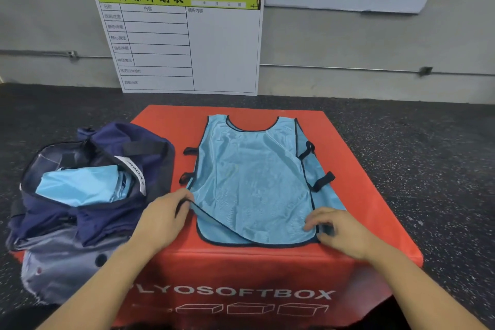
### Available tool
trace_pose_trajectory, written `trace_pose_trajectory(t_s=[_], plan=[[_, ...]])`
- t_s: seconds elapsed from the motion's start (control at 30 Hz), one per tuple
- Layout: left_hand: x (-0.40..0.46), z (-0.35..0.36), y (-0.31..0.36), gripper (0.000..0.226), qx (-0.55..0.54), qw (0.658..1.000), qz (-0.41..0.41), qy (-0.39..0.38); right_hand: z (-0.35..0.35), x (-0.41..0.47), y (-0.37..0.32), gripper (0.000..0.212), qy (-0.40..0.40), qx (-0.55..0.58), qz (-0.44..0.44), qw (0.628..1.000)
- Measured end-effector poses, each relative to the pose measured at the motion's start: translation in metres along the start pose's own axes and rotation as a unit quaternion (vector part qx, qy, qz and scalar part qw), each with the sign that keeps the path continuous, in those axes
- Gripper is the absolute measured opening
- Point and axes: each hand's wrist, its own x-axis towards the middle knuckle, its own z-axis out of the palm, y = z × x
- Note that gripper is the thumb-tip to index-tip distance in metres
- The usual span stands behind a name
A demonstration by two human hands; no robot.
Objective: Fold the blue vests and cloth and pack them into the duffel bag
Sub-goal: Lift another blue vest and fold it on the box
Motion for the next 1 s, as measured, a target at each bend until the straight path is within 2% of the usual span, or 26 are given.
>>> trace_pose_trajectory(t_s=[0.07,0.2,0.4,0.47,0.6,0.67,0.73,0.83,0.9,1.0], plan=[[0.003,0.001,0.003,0.011,-0.013,1.0,0.003,0.002,-0.001,0.0,0.002,0.046,-0.008,0.009,0.006,1.0],[0.007,0.003,0.01,0.014,-0.034,0.999,0.004,0.003,0.0,0.003,0.002,0.031,0.004,-0.009,-0.005,1.0],[0.009,0.002,0.016,0.018,-0.054,0.998,-0.011,0.0,-0.002,0.005,0.001,0.032,0.045,-0.021,-0.005,0.999],[0.011,0.001,0.019,0.018,-0.063,0.998,-0.007,0.011,-0.005,0.006,-0.001,0.032,0.088,-0.027,-0.012,0.996],[0.015,-0.002,0.032,0.014,-0.119,0.992,0.0,0.034,-0.028,0.002,0.005,0.037,0.229,0.002,-0.011,0.973],[0.015,0.001,0.037,0.012,-0.145,0.989,0.014,0.015,-0.042,-0.008,0.019,0.042,0.267,-0.001,0.006,0.964],[0.011,0.007,0.039,0.014,-0.147,0.988,0.044,-0.032,-0.047,-0.02,0.033,0.046,0.261,-0.021,0.027,0.965],[0.002,0.021,0.031,0.009,-0.109,0.985,0.087,-0.102,-0.042,-0.03,0.044,0.046,0.182,-0.063,0.048,0.98],[-0.001,0.024,0.023,0.016,-0.074,0.983,0.114,-0.121,-0.036,-0.031,0.049,0.047,0.136,-0.093,0.047,0.985],[-0.003,0.023,0.016,0.016,-0.06,0.981,0.136,-0.126,-0.035,-0.033,0.056,0.041,0.11,-0.139,0.032,0.984]])
